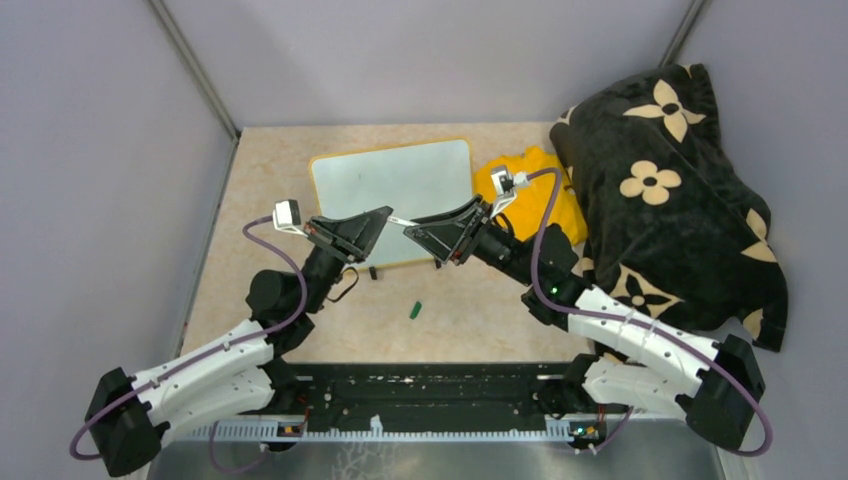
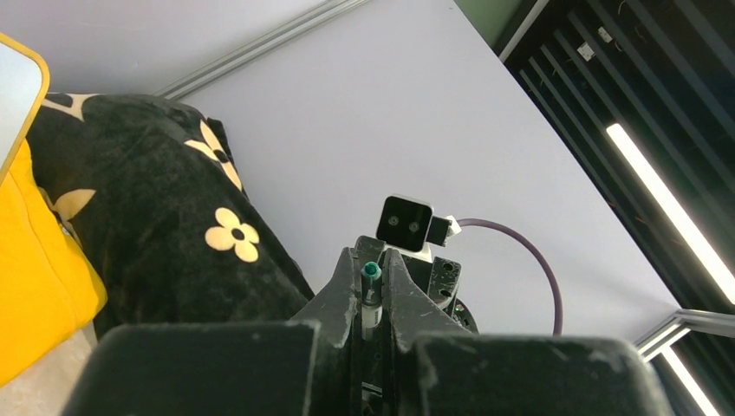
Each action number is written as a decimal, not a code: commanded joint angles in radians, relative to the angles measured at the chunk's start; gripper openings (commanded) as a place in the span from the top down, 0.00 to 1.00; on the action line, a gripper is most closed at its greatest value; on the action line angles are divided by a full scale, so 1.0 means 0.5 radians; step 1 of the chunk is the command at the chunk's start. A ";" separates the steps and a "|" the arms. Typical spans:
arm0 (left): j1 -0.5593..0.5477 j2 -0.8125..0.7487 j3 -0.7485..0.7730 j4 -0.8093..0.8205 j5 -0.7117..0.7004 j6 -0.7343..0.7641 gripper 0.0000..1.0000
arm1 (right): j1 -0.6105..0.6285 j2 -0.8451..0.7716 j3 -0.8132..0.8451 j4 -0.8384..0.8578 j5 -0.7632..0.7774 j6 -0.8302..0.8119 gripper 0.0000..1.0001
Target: Write a sentence on the whiteboard
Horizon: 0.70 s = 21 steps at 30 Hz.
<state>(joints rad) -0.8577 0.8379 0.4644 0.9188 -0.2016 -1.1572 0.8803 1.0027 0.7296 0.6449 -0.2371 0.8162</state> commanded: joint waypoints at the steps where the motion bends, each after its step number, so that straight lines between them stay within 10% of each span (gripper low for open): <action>1: -0.009 0.029 0.050 0.045 -0.005 -0.028 1.00 | -0.012 0.006 0.112 0.120 -0.038 0.045 0.64; 21: -0.009 0.079 0.023 0.069 0.085 -0.065 1.00 | -0.055 -0.002 0.103 0.042 0.072 0.087 0.68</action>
<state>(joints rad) -0.8577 0.8814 0.4644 0.9394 -0.1810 -1.1862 0.8669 1.0100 0.7296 0.6193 -0.2092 0.8406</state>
